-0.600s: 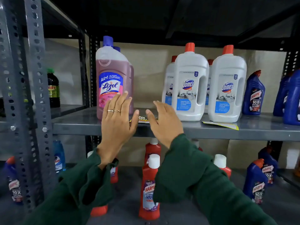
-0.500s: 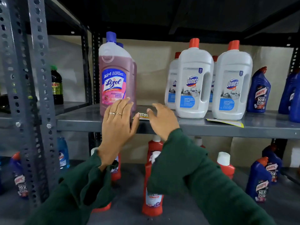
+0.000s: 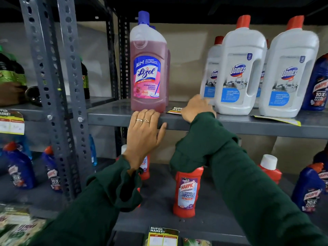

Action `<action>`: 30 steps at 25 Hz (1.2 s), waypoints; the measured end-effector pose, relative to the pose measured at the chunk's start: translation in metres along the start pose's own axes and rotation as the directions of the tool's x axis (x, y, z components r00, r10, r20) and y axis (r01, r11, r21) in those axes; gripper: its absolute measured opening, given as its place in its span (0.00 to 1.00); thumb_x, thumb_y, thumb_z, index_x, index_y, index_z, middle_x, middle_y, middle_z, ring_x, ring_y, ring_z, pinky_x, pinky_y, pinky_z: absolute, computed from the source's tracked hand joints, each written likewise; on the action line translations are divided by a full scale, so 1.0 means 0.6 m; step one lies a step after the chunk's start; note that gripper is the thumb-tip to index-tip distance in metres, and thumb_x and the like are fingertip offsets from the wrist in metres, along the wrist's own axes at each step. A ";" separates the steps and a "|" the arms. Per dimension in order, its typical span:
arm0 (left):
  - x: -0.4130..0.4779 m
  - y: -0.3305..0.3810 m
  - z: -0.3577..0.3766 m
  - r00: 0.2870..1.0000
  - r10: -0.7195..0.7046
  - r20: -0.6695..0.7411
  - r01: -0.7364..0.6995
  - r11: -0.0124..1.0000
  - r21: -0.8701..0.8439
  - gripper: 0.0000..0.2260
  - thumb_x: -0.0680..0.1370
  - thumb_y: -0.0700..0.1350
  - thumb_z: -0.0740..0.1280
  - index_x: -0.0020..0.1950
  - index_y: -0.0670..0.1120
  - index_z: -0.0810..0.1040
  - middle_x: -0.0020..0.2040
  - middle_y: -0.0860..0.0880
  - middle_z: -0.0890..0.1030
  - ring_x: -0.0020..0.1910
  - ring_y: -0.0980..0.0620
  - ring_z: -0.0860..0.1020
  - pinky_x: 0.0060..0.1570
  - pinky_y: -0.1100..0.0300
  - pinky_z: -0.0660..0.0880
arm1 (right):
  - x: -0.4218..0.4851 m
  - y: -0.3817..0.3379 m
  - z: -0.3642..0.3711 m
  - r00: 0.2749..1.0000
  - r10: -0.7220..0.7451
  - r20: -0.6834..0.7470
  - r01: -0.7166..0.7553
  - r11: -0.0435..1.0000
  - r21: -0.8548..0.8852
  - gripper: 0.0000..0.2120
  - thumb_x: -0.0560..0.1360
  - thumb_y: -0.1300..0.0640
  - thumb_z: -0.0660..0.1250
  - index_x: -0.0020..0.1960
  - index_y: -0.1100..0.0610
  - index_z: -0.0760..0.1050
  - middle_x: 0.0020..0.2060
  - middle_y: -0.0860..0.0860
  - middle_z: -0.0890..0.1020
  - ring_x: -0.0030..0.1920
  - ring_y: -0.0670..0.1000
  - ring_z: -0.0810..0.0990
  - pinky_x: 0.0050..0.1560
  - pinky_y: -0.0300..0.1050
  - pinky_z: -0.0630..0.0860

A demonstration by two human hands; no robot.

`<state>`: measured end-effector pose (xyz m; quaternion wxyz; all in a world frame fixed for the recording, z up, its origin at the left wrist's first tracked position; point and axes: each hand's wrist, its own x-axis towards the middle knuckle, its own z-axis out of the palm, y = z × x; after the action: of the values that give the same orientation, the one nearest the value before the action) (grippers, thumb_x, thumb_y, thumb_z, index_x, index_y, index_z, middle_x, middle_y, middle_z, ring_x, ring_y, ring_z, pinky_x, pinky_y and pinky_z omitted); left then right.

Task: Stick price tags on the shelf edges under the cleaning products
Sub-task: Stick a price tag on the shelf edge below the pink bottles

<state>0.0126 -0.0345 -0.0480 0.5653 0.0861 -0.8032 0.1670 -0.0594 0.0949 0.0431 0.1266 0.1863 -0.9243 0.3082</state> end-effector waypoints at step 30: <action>0.009 -0.066 -0.086 0.975 -0.025 0.220 0.114 0.908 -0.402 0.04 0.70 0.43 0.70 0.41 0.43 0.84 0.50 0.45 0.84 0.56 0.41 0.74 0.57 0.47 0.70 | -0.124 0.009 0.054 0.830 -0.525 -0.188 0.531 0.847 -0.022 0.10 0.75 0.57 0.65 0.45 0.65 0.79 0.54 0.54 0.72 0.54 0.53 0.70 0.53 0.51 0.74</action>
<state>0.0689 -0.0521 -0.0202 0.4883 0.0106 -0.8718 -0.0366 0.0013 0.0985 -0.0107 0.2898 0.4064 -0.8160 0.2917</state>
